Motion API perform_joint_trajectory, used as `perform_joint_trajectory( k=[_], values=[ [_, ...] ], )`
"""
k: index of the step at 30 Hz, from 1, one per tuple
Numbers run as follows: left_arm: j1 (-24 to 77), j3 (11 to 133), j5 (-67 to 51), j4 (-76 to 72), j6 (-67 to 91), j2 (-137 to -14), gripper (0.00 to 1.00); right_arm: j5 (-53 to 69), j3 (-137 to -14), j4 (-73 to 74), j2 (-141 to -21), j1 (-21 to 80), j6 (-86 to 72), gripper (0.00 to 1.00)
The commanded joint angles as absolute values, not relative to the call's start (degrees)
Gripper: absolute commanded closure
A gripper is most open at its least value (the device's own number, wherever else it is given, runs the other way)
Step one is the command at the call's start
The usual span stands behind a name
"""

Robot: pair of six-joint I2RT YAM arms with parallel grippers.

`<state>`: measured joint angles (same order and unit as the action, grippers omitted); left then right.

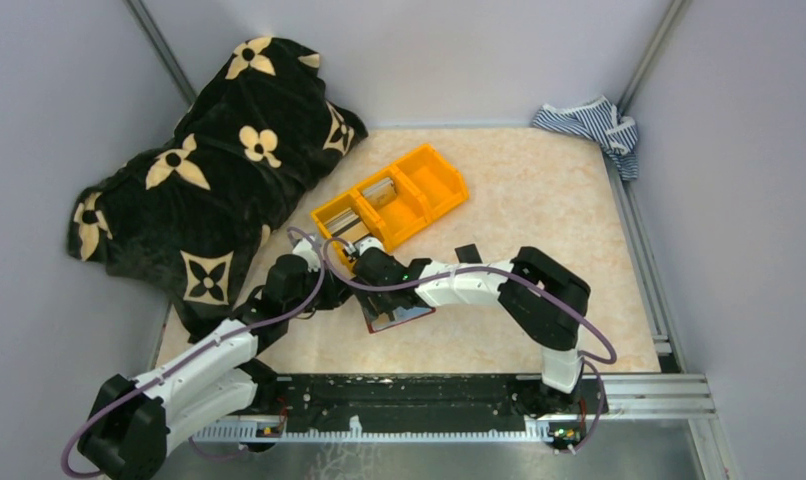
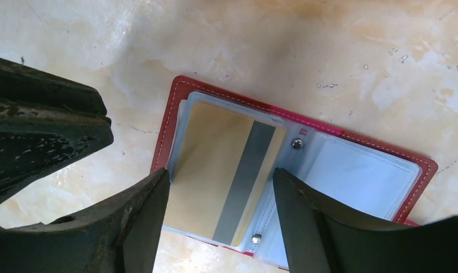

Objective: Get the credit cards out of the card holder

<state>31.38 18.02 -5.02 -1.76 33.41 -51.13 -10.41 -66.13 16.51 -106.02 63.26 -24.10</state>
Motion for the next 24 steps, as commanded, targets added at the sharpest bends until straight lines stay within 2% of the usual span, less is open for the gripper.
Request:
perform_joint_trajectory(
  k=[1,4,6,9,16,17,19,21,24],
  values=[
    [31.1,17.1,-5.9,-3.6,33.2,-50.1,0.81,-10.4,-68.2,16.5,-107.1,63.9,-24.5,0.40],
    [31.2,17.1,-6.0,-3.7,33.1,-50.2,0.81,-10.9,-68.3,16.6,-107.5,63.9,-24.5,0.61],
    [31.1,17.2,-6.0,-3.8,33.1,-50.2,0.81,-11.1,-68.4,17.0,-108.0,63.9,-24.6,0.81],
    [31.1,17.2,-5.9,-3.7,33.0,-50.2,0.81,-11.3,-68.2,17.1,-108.2,63.9,-25.1,0.99],
    [31.1,17.0,-5.9,-3.7,33.1,-50.0,0.81,-12.1,-67.4,17.1,-107.4,63.9,-26.0,1.00],
    [31.1,17.1,-5.9,-3.7,33.1,-50.0,0.81,-12.8,-67.3,17.1,-106.8,63.9,-26.2,0.99],
    [31.1,17.0,-5.9,-3.7,33.1,-50.0,0.81,-13.3,-66.9,16.7,-105.2,63.9,-26.0,0.69],
    [31.1,17.0,-5.9,-3.8,33.2,-50.1,0.81,-13.5,-66.8,16.5,-103.7,64.0,-25.4,0.48],
    [31.1,17.1,-6.1,-4.1,33.2,-50.1,0.81,-13.8,-67.7,16.9,-102.9,64.8,-24.4,0.36]
  ],
)
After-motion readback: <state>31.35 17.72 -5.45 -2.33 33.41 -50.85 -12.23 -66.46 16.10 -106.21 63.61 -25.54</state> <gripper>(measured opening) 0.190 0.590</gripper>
